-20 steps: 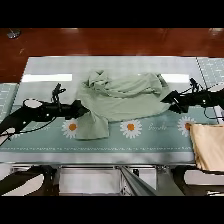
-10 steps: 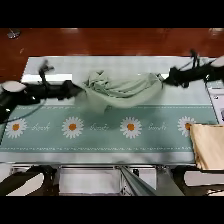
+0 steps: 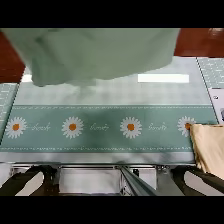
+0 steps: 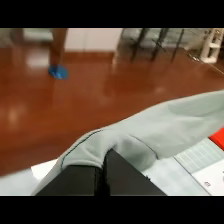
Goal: Fold the shirts.
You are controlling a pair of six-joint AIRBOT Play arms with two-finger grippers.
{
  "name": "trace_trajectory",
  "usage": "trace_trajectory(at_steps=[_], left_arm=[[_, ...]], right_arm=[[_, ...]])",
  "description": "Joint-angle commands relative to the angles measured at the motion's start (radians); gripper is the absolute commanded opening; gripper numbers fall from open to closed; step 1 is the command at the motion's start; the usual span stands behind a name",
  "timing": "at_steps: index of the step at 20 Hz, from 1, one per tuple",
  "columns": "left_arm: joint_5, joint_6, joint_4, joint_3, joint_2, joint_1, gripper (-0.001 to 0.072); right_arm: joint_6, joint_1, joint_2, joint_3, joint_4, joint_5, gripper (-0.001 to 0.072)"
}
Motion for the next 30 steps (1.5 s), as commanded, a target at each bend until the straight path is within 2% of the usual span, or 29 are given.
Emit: trace_trajectory(at_steps=[1,7,11,15,17,19,24,28,30], left_arm=[[-0.124,-0.053,0.108,0.184,0.076,0.005,0.0034],[-0.244,-0.054,0.13,0.184,0.253,0.005,0.0034],[-0.369,-0.054,0.13,0.152,0.276,0.005,0.0034],[-0.374,-0.056,0.13,-0.04,0.268,0.005,0.0035],[-0.354,-0.042,0.13,-0.173,0.246,0.005,0.0035],[-0.28,-0.007,0.131,-0.292,0.2,0.005,0.0034],[-0.127,0.031,0.138,-0.415,-0.054,0.005,0.0035],[0.007,0.029,0.136,-0.414,-0.281,-0.006,0.0035],[0.078,0.026,0.132,-0.414,-0.374,-0.023,0.0035]], right_arm=[[-0.038,0.001,0.178,0.038,-0.056,0.034,0.0017],[-0.037,0.001,0.369,0.038,-0.123,0.15,0.0017],[-0.024,0.001,0.429,-0.022,-0.121,0.194,0.0017],[0.005,0.001,0.435,-0.21,-0.096,0.265,0.0017],[-0.01,0.001,0.435,-0.359,-0.078,0.25,0.0017],[-0.024,0.001,0.43,-0.537,-0.079,0.199,0.0017],[-0.083,0.002,0.246,-0.836,-0.012,0.019,0.0017],[-0.153,0.002,-0.059,-0.829,0.176,-0.159,0.0017],[-0.167,0.002,-0.216,-0.776,0.263,-0.204,0.0017]])
